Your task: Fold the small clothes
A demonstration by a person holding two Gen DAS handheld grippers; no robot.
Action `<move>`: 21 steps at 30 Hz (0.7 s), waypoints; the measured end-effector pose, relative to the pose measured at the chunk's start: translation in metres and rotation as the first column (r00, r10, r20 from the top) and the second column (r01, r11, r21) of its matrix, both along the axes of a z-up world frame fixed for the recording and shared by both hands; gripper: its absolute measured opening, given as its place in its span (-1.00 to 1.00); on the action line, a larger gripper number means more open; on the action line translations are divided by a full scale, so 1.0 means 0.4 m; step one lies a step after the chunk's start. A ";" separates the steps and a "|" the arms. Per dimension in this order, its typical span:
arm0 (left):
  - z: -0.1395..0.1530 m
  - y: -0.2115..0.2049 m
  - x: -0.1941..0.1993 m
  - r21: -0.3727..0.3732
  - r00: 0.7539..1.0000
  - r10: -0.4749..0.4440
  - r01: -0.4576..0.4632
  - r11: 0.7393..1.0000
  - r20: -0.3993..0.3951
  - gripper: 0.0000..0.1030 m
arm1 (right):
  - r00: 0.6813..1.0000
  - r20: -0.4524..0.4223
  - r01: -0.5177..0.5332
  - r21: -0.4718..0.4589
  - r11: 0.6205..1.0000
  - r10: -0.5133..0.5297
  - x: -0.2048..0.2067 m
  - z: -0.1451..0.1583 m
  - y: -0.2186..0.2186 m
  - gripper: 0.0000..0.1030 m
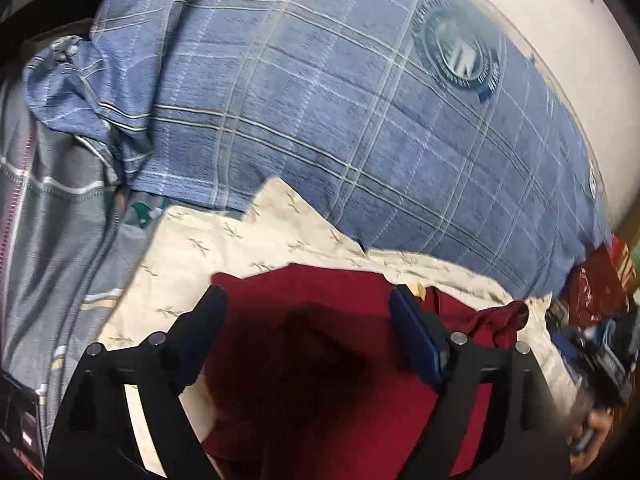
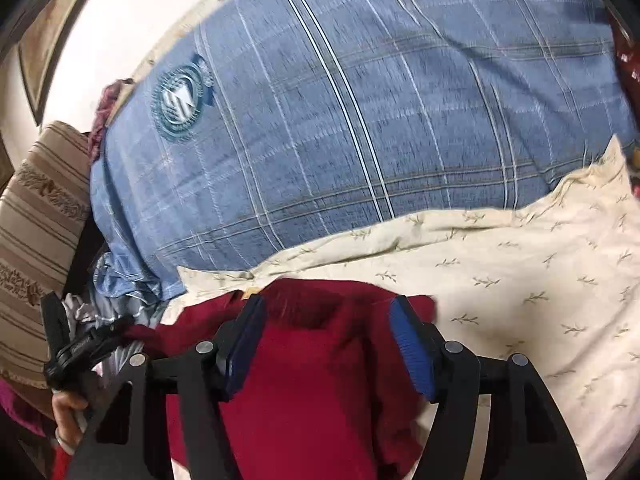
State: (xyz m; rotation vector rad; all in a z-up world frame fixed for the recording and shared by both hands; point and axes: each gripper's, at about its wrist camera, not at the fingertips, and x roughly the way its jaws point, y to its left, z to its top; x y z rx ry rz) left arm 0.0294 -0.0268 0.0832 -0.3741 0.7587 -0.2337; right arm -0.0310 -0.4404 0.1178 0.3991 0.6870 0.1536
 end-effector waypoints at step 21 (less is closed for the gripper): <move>-0.031 0.059 0.013 0.081 0.993 0.112 -0.108 0.991 -0.043 0.62 | 0.984 -0.108 0.104 -0.291 0.951 -0.141 0.139 -0.066 0.068 -0.08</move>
